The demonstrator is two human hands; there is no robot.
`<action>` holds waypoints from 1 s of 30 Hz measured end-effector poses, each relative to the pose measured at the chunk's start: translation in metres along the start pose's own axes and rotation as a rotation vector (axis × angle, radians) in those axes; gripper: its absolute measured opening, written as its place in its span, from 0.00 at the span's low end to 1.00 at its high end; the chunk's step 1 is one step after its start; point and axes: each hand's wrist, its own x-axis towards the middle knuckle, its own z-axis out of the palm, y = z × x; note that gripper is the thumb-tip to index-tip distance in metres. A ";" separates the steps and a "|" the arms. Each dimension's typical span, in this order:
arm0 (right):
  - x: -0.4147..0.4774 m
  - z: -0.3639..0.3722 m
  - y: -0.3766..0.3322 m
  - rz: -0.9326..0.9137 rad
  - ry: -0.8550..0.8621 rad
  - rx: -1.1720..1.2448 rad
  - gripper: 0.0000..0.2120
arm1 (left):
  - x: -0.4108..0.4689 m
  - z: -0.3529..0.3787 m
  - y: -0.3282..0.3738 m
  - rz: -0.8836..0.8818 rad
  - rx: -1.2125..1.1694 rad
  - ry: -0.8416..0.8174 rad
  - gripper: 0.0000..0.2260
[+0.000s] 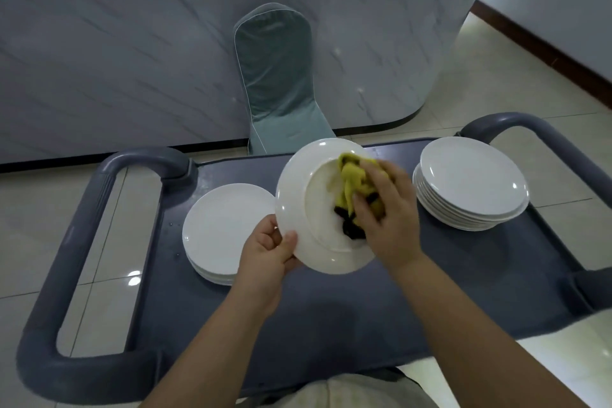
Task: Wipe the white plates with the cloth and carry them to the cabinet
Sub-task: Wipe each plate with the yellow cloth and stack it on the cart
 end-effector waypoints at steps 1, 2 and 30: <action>0.009 0.007 -0.010 0.088 0.028 0.033 0.20 | 0.000 0.005 0.000 0.014 0.013 -0.004 0.09; 0.015 0.015 -0.024 0.125 0.038 0.047 0.21 | 0.002 0.009 0.001 0.029 0.005 0.008 0.08; 0.008 0.002 -0.025 -0.047 -0.098 0.024 0.19 | 0.015 0.023 0.013 0.000 0.020 -0.155 0.10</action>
